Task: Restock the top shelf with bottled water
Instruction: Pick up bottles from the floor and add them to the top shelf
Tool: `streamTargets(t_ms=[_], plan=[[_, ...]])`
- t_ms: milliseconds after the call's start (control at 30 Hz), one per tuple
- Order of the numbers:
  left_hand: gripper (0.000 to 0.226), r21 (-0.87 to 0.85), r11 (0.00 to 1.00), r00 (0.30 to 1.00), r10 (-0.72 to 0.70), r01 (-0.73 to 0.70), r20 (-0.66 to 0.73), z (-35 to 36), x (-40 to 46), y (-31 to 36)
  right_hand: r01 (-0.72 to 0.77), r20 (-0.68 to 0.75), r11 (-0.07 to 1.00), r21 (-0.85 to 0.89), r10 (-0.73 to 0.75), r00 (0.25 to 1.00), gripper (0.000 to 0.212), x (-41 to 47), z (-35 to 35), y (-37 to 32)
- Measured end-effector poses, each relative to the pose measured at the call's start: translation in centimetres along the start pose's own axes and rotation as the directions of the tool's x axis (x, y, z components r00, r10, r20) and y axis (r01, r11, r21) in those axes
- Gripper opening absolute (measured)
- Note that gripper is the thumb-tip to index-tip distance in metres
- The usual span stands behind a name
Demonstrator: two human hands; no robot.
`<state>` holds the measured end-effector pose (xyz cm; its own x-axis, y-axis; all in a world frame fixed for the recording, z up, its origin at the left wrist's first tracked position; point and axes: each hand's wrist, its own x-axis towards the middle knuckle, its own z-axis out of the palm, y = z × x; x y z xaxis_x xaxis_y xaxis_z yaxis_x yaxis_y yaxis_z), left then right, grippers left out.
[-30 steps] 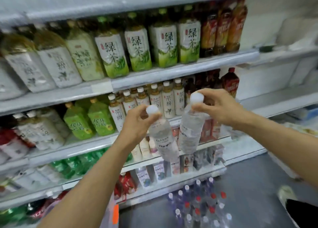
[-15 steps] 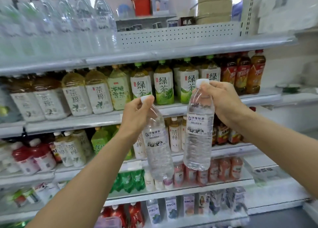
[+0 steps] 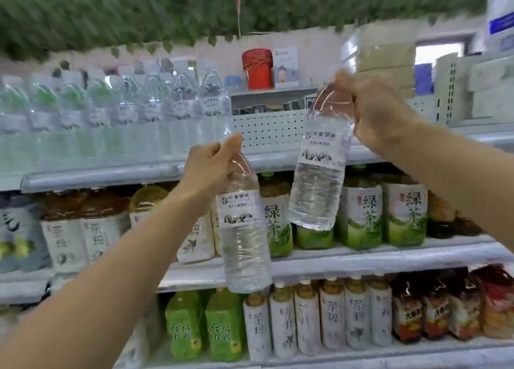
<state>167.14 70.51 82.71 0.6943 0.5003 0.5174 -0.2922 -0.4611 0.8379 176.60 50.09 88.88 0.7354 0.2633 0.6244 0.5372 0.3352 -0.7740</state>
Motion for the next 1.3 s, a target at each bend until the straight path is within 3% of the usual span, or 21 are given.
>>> streamTargets(t_ms=[267, 400, 500, 633, 833, 967, 1100, 1167, 1233, 1300], plan=[[0.041, -0.065, 0.997, 0.999, 0.036, -0.036, -0.001, -3.5, 9.1, 1.0, 0.177, -0.205, 0.983, -0.057, -0.185, 0.961, 0.02, 10.7, 7.1, -1.7], [0.041, -0.046, 0.997, 0.998, 0.062, -0.062, 0.008, -4.2, 12.0, 0.5, 0.239, -0.158, 0.95, -0.2, -0.272, 0.949, 0.028, 14.5, 10.4, -1.0], [0.04, -0.063, 0.997, 0.999, 0.053, -0.052, 0.014, -4.3, 13.3, -0.1, 0.259, -0.092, 0.932, -0.253, -0.29, 0.953, 0.023, 16.4, 12.0, 0.7], [0.042, -0.08, 0.997, 1.0, 0.014, -0.013, 0.016, -4.1, 14.2, -1.2, 0.187, 0.003, 0.935, -0.301, -0.195, 0.981, 0.026, 18.1, 12.7, 4.0], [0.039, -0.124, 0.992, 1.0, -0.018, 0.02, 0.015, -3.8, 15.3, -2.7, 0.061, 0.067, 0.973, -0.221, -0.047, 0.997, 0.023, 20.2, 12.9, 5.6], [0.039, -0.187, 0.981, 0.999, -0.046, 0.045, -0.003, -3.7, 15.3, -3.0, 0.075, 0.106, 0.965, -0.252, -0.05, 0.993, 0.028, 20.3, 13.1, 6.5], [0.039, -0.196, 0.978, 0.997, -0.079, 0.073, -0.023, -3.8, 15.1, -3.2, 0.185, 0.223, 0.919, -0.347, -0.11, 0.968, 0.026, 18.3, 12.2, 8.2], [0.04, -0.208, 0.975, 0.996, -0.082, 0.074, -0.027, -3.8, 15.1, -3.3, 0.152, 0.266, 0.919, -0.365, -0.053, 0.962, 0.022, 16.6, 11.0, 9.5], [0.039, -0.202, 0.977, 0.997, -0.076, 0.069, -0.024, -3.7, 15.0, -3.4, 0.061, 0.269, 0.907, -0.417, 0.059, 0.961, 0.036, 15.2, 9.7, 10.9], [0.038, -0.188, 0.981, 0.998, -0.056, 0.05, -0.024, -3.6, 15.1, -3.6, -0.02, 0.224, 0.884, -0.467, 0.14, 0.965, 0.064, 14.4, 8.9, 12.3]])
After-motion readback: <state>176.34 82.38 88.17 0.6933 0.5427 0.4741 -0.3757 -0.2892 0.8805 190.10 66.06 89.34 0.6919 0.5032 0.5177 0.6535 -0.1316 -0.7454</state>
